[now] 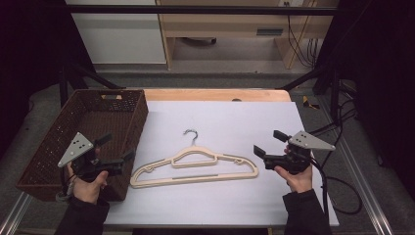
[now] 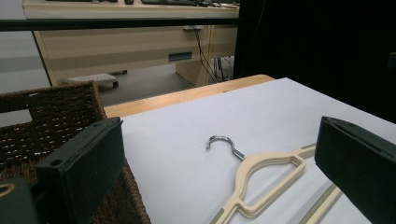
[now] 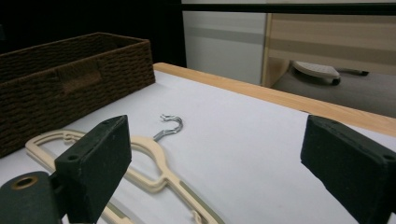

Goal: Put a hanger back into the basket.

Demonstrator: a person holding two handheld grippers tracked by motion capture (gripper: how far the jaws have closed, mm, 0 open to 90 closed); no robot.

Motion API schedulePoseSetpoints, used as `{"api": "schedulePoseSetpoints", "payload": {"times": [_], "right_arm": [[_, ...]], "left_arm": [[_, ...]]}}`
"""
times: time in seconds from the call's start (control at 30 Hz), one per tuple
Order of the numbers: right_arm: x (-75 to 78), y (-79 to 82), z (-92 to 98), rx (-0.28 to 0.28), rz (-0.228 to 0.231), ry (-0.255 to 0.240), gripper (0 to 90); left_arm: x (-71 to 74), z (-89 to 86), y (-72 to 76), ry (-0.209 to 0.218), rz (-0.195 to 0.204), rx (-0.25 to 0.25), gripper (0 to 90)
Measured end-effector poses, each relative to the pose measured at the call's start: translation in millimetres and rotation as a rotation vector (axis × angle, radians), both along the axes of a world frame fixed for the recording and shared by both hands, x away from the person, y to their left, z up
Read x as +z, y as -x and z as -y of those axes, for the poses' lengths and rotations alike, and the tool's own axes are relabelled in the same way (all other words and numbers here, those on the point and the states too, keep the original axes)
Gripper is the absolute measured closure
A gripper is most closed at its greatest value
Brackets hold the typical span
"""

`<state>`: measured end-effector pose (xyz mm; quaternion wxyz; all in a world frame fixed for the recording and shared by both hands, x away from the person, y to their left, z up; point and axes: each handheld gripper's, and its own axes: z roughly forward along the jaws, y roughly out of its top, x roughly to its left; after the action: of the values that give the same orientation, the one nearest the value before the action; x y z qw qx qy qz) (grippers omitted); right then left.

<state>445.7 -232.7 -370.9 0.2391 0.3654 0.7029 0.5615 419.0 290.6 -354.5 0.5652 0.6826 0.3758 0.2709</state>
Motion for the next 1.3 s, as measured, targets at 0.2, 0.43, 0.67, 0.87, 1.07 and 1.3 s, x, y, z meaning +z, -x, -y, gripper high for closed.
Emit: {"api": "schedulePoseSetpoints", "payload": {"times": [0.2,0.43,0.67,0.87,1.07,1.3], "right_arm": [[-0.6,-12.2,-23.2,0.035,-0.014,0.026,11.7],[-4.4,-33.7,-51.7,0.077,-0.044,0.052,15.6],[-21.4,-61.0,-87.4,0.116,-0.107,0.110,19.3],[-39.9,-81.1,-118.9,0.141,-0.166,0.165,24.3],[-55.0,-92.9,-137.6,0.150,-0.205,0.206,27.7],[-77.4,-102.2,-153.1,0.187,-0.280,0.279,34.8]], "left_arm": [[-0.3,-1.3,-0.8,-0.001,-0.004,0.002,1.6],[0.0,-2.6,-0.3,-0.001,-0.003,0.003,1.6],[-1.2,-4.0,-1.5,-0.005,-0.007,0.010,1.6],[-1.0,-4.6,-1.6,-0.005,-0.006,0.010,1.6],[-1.3,-5.1,-2.0,-0.006,-0.011,0.009,1.6],[-1.5,-5.8,-2.3,-0.001,-0.013,0.007,1.6]]}}
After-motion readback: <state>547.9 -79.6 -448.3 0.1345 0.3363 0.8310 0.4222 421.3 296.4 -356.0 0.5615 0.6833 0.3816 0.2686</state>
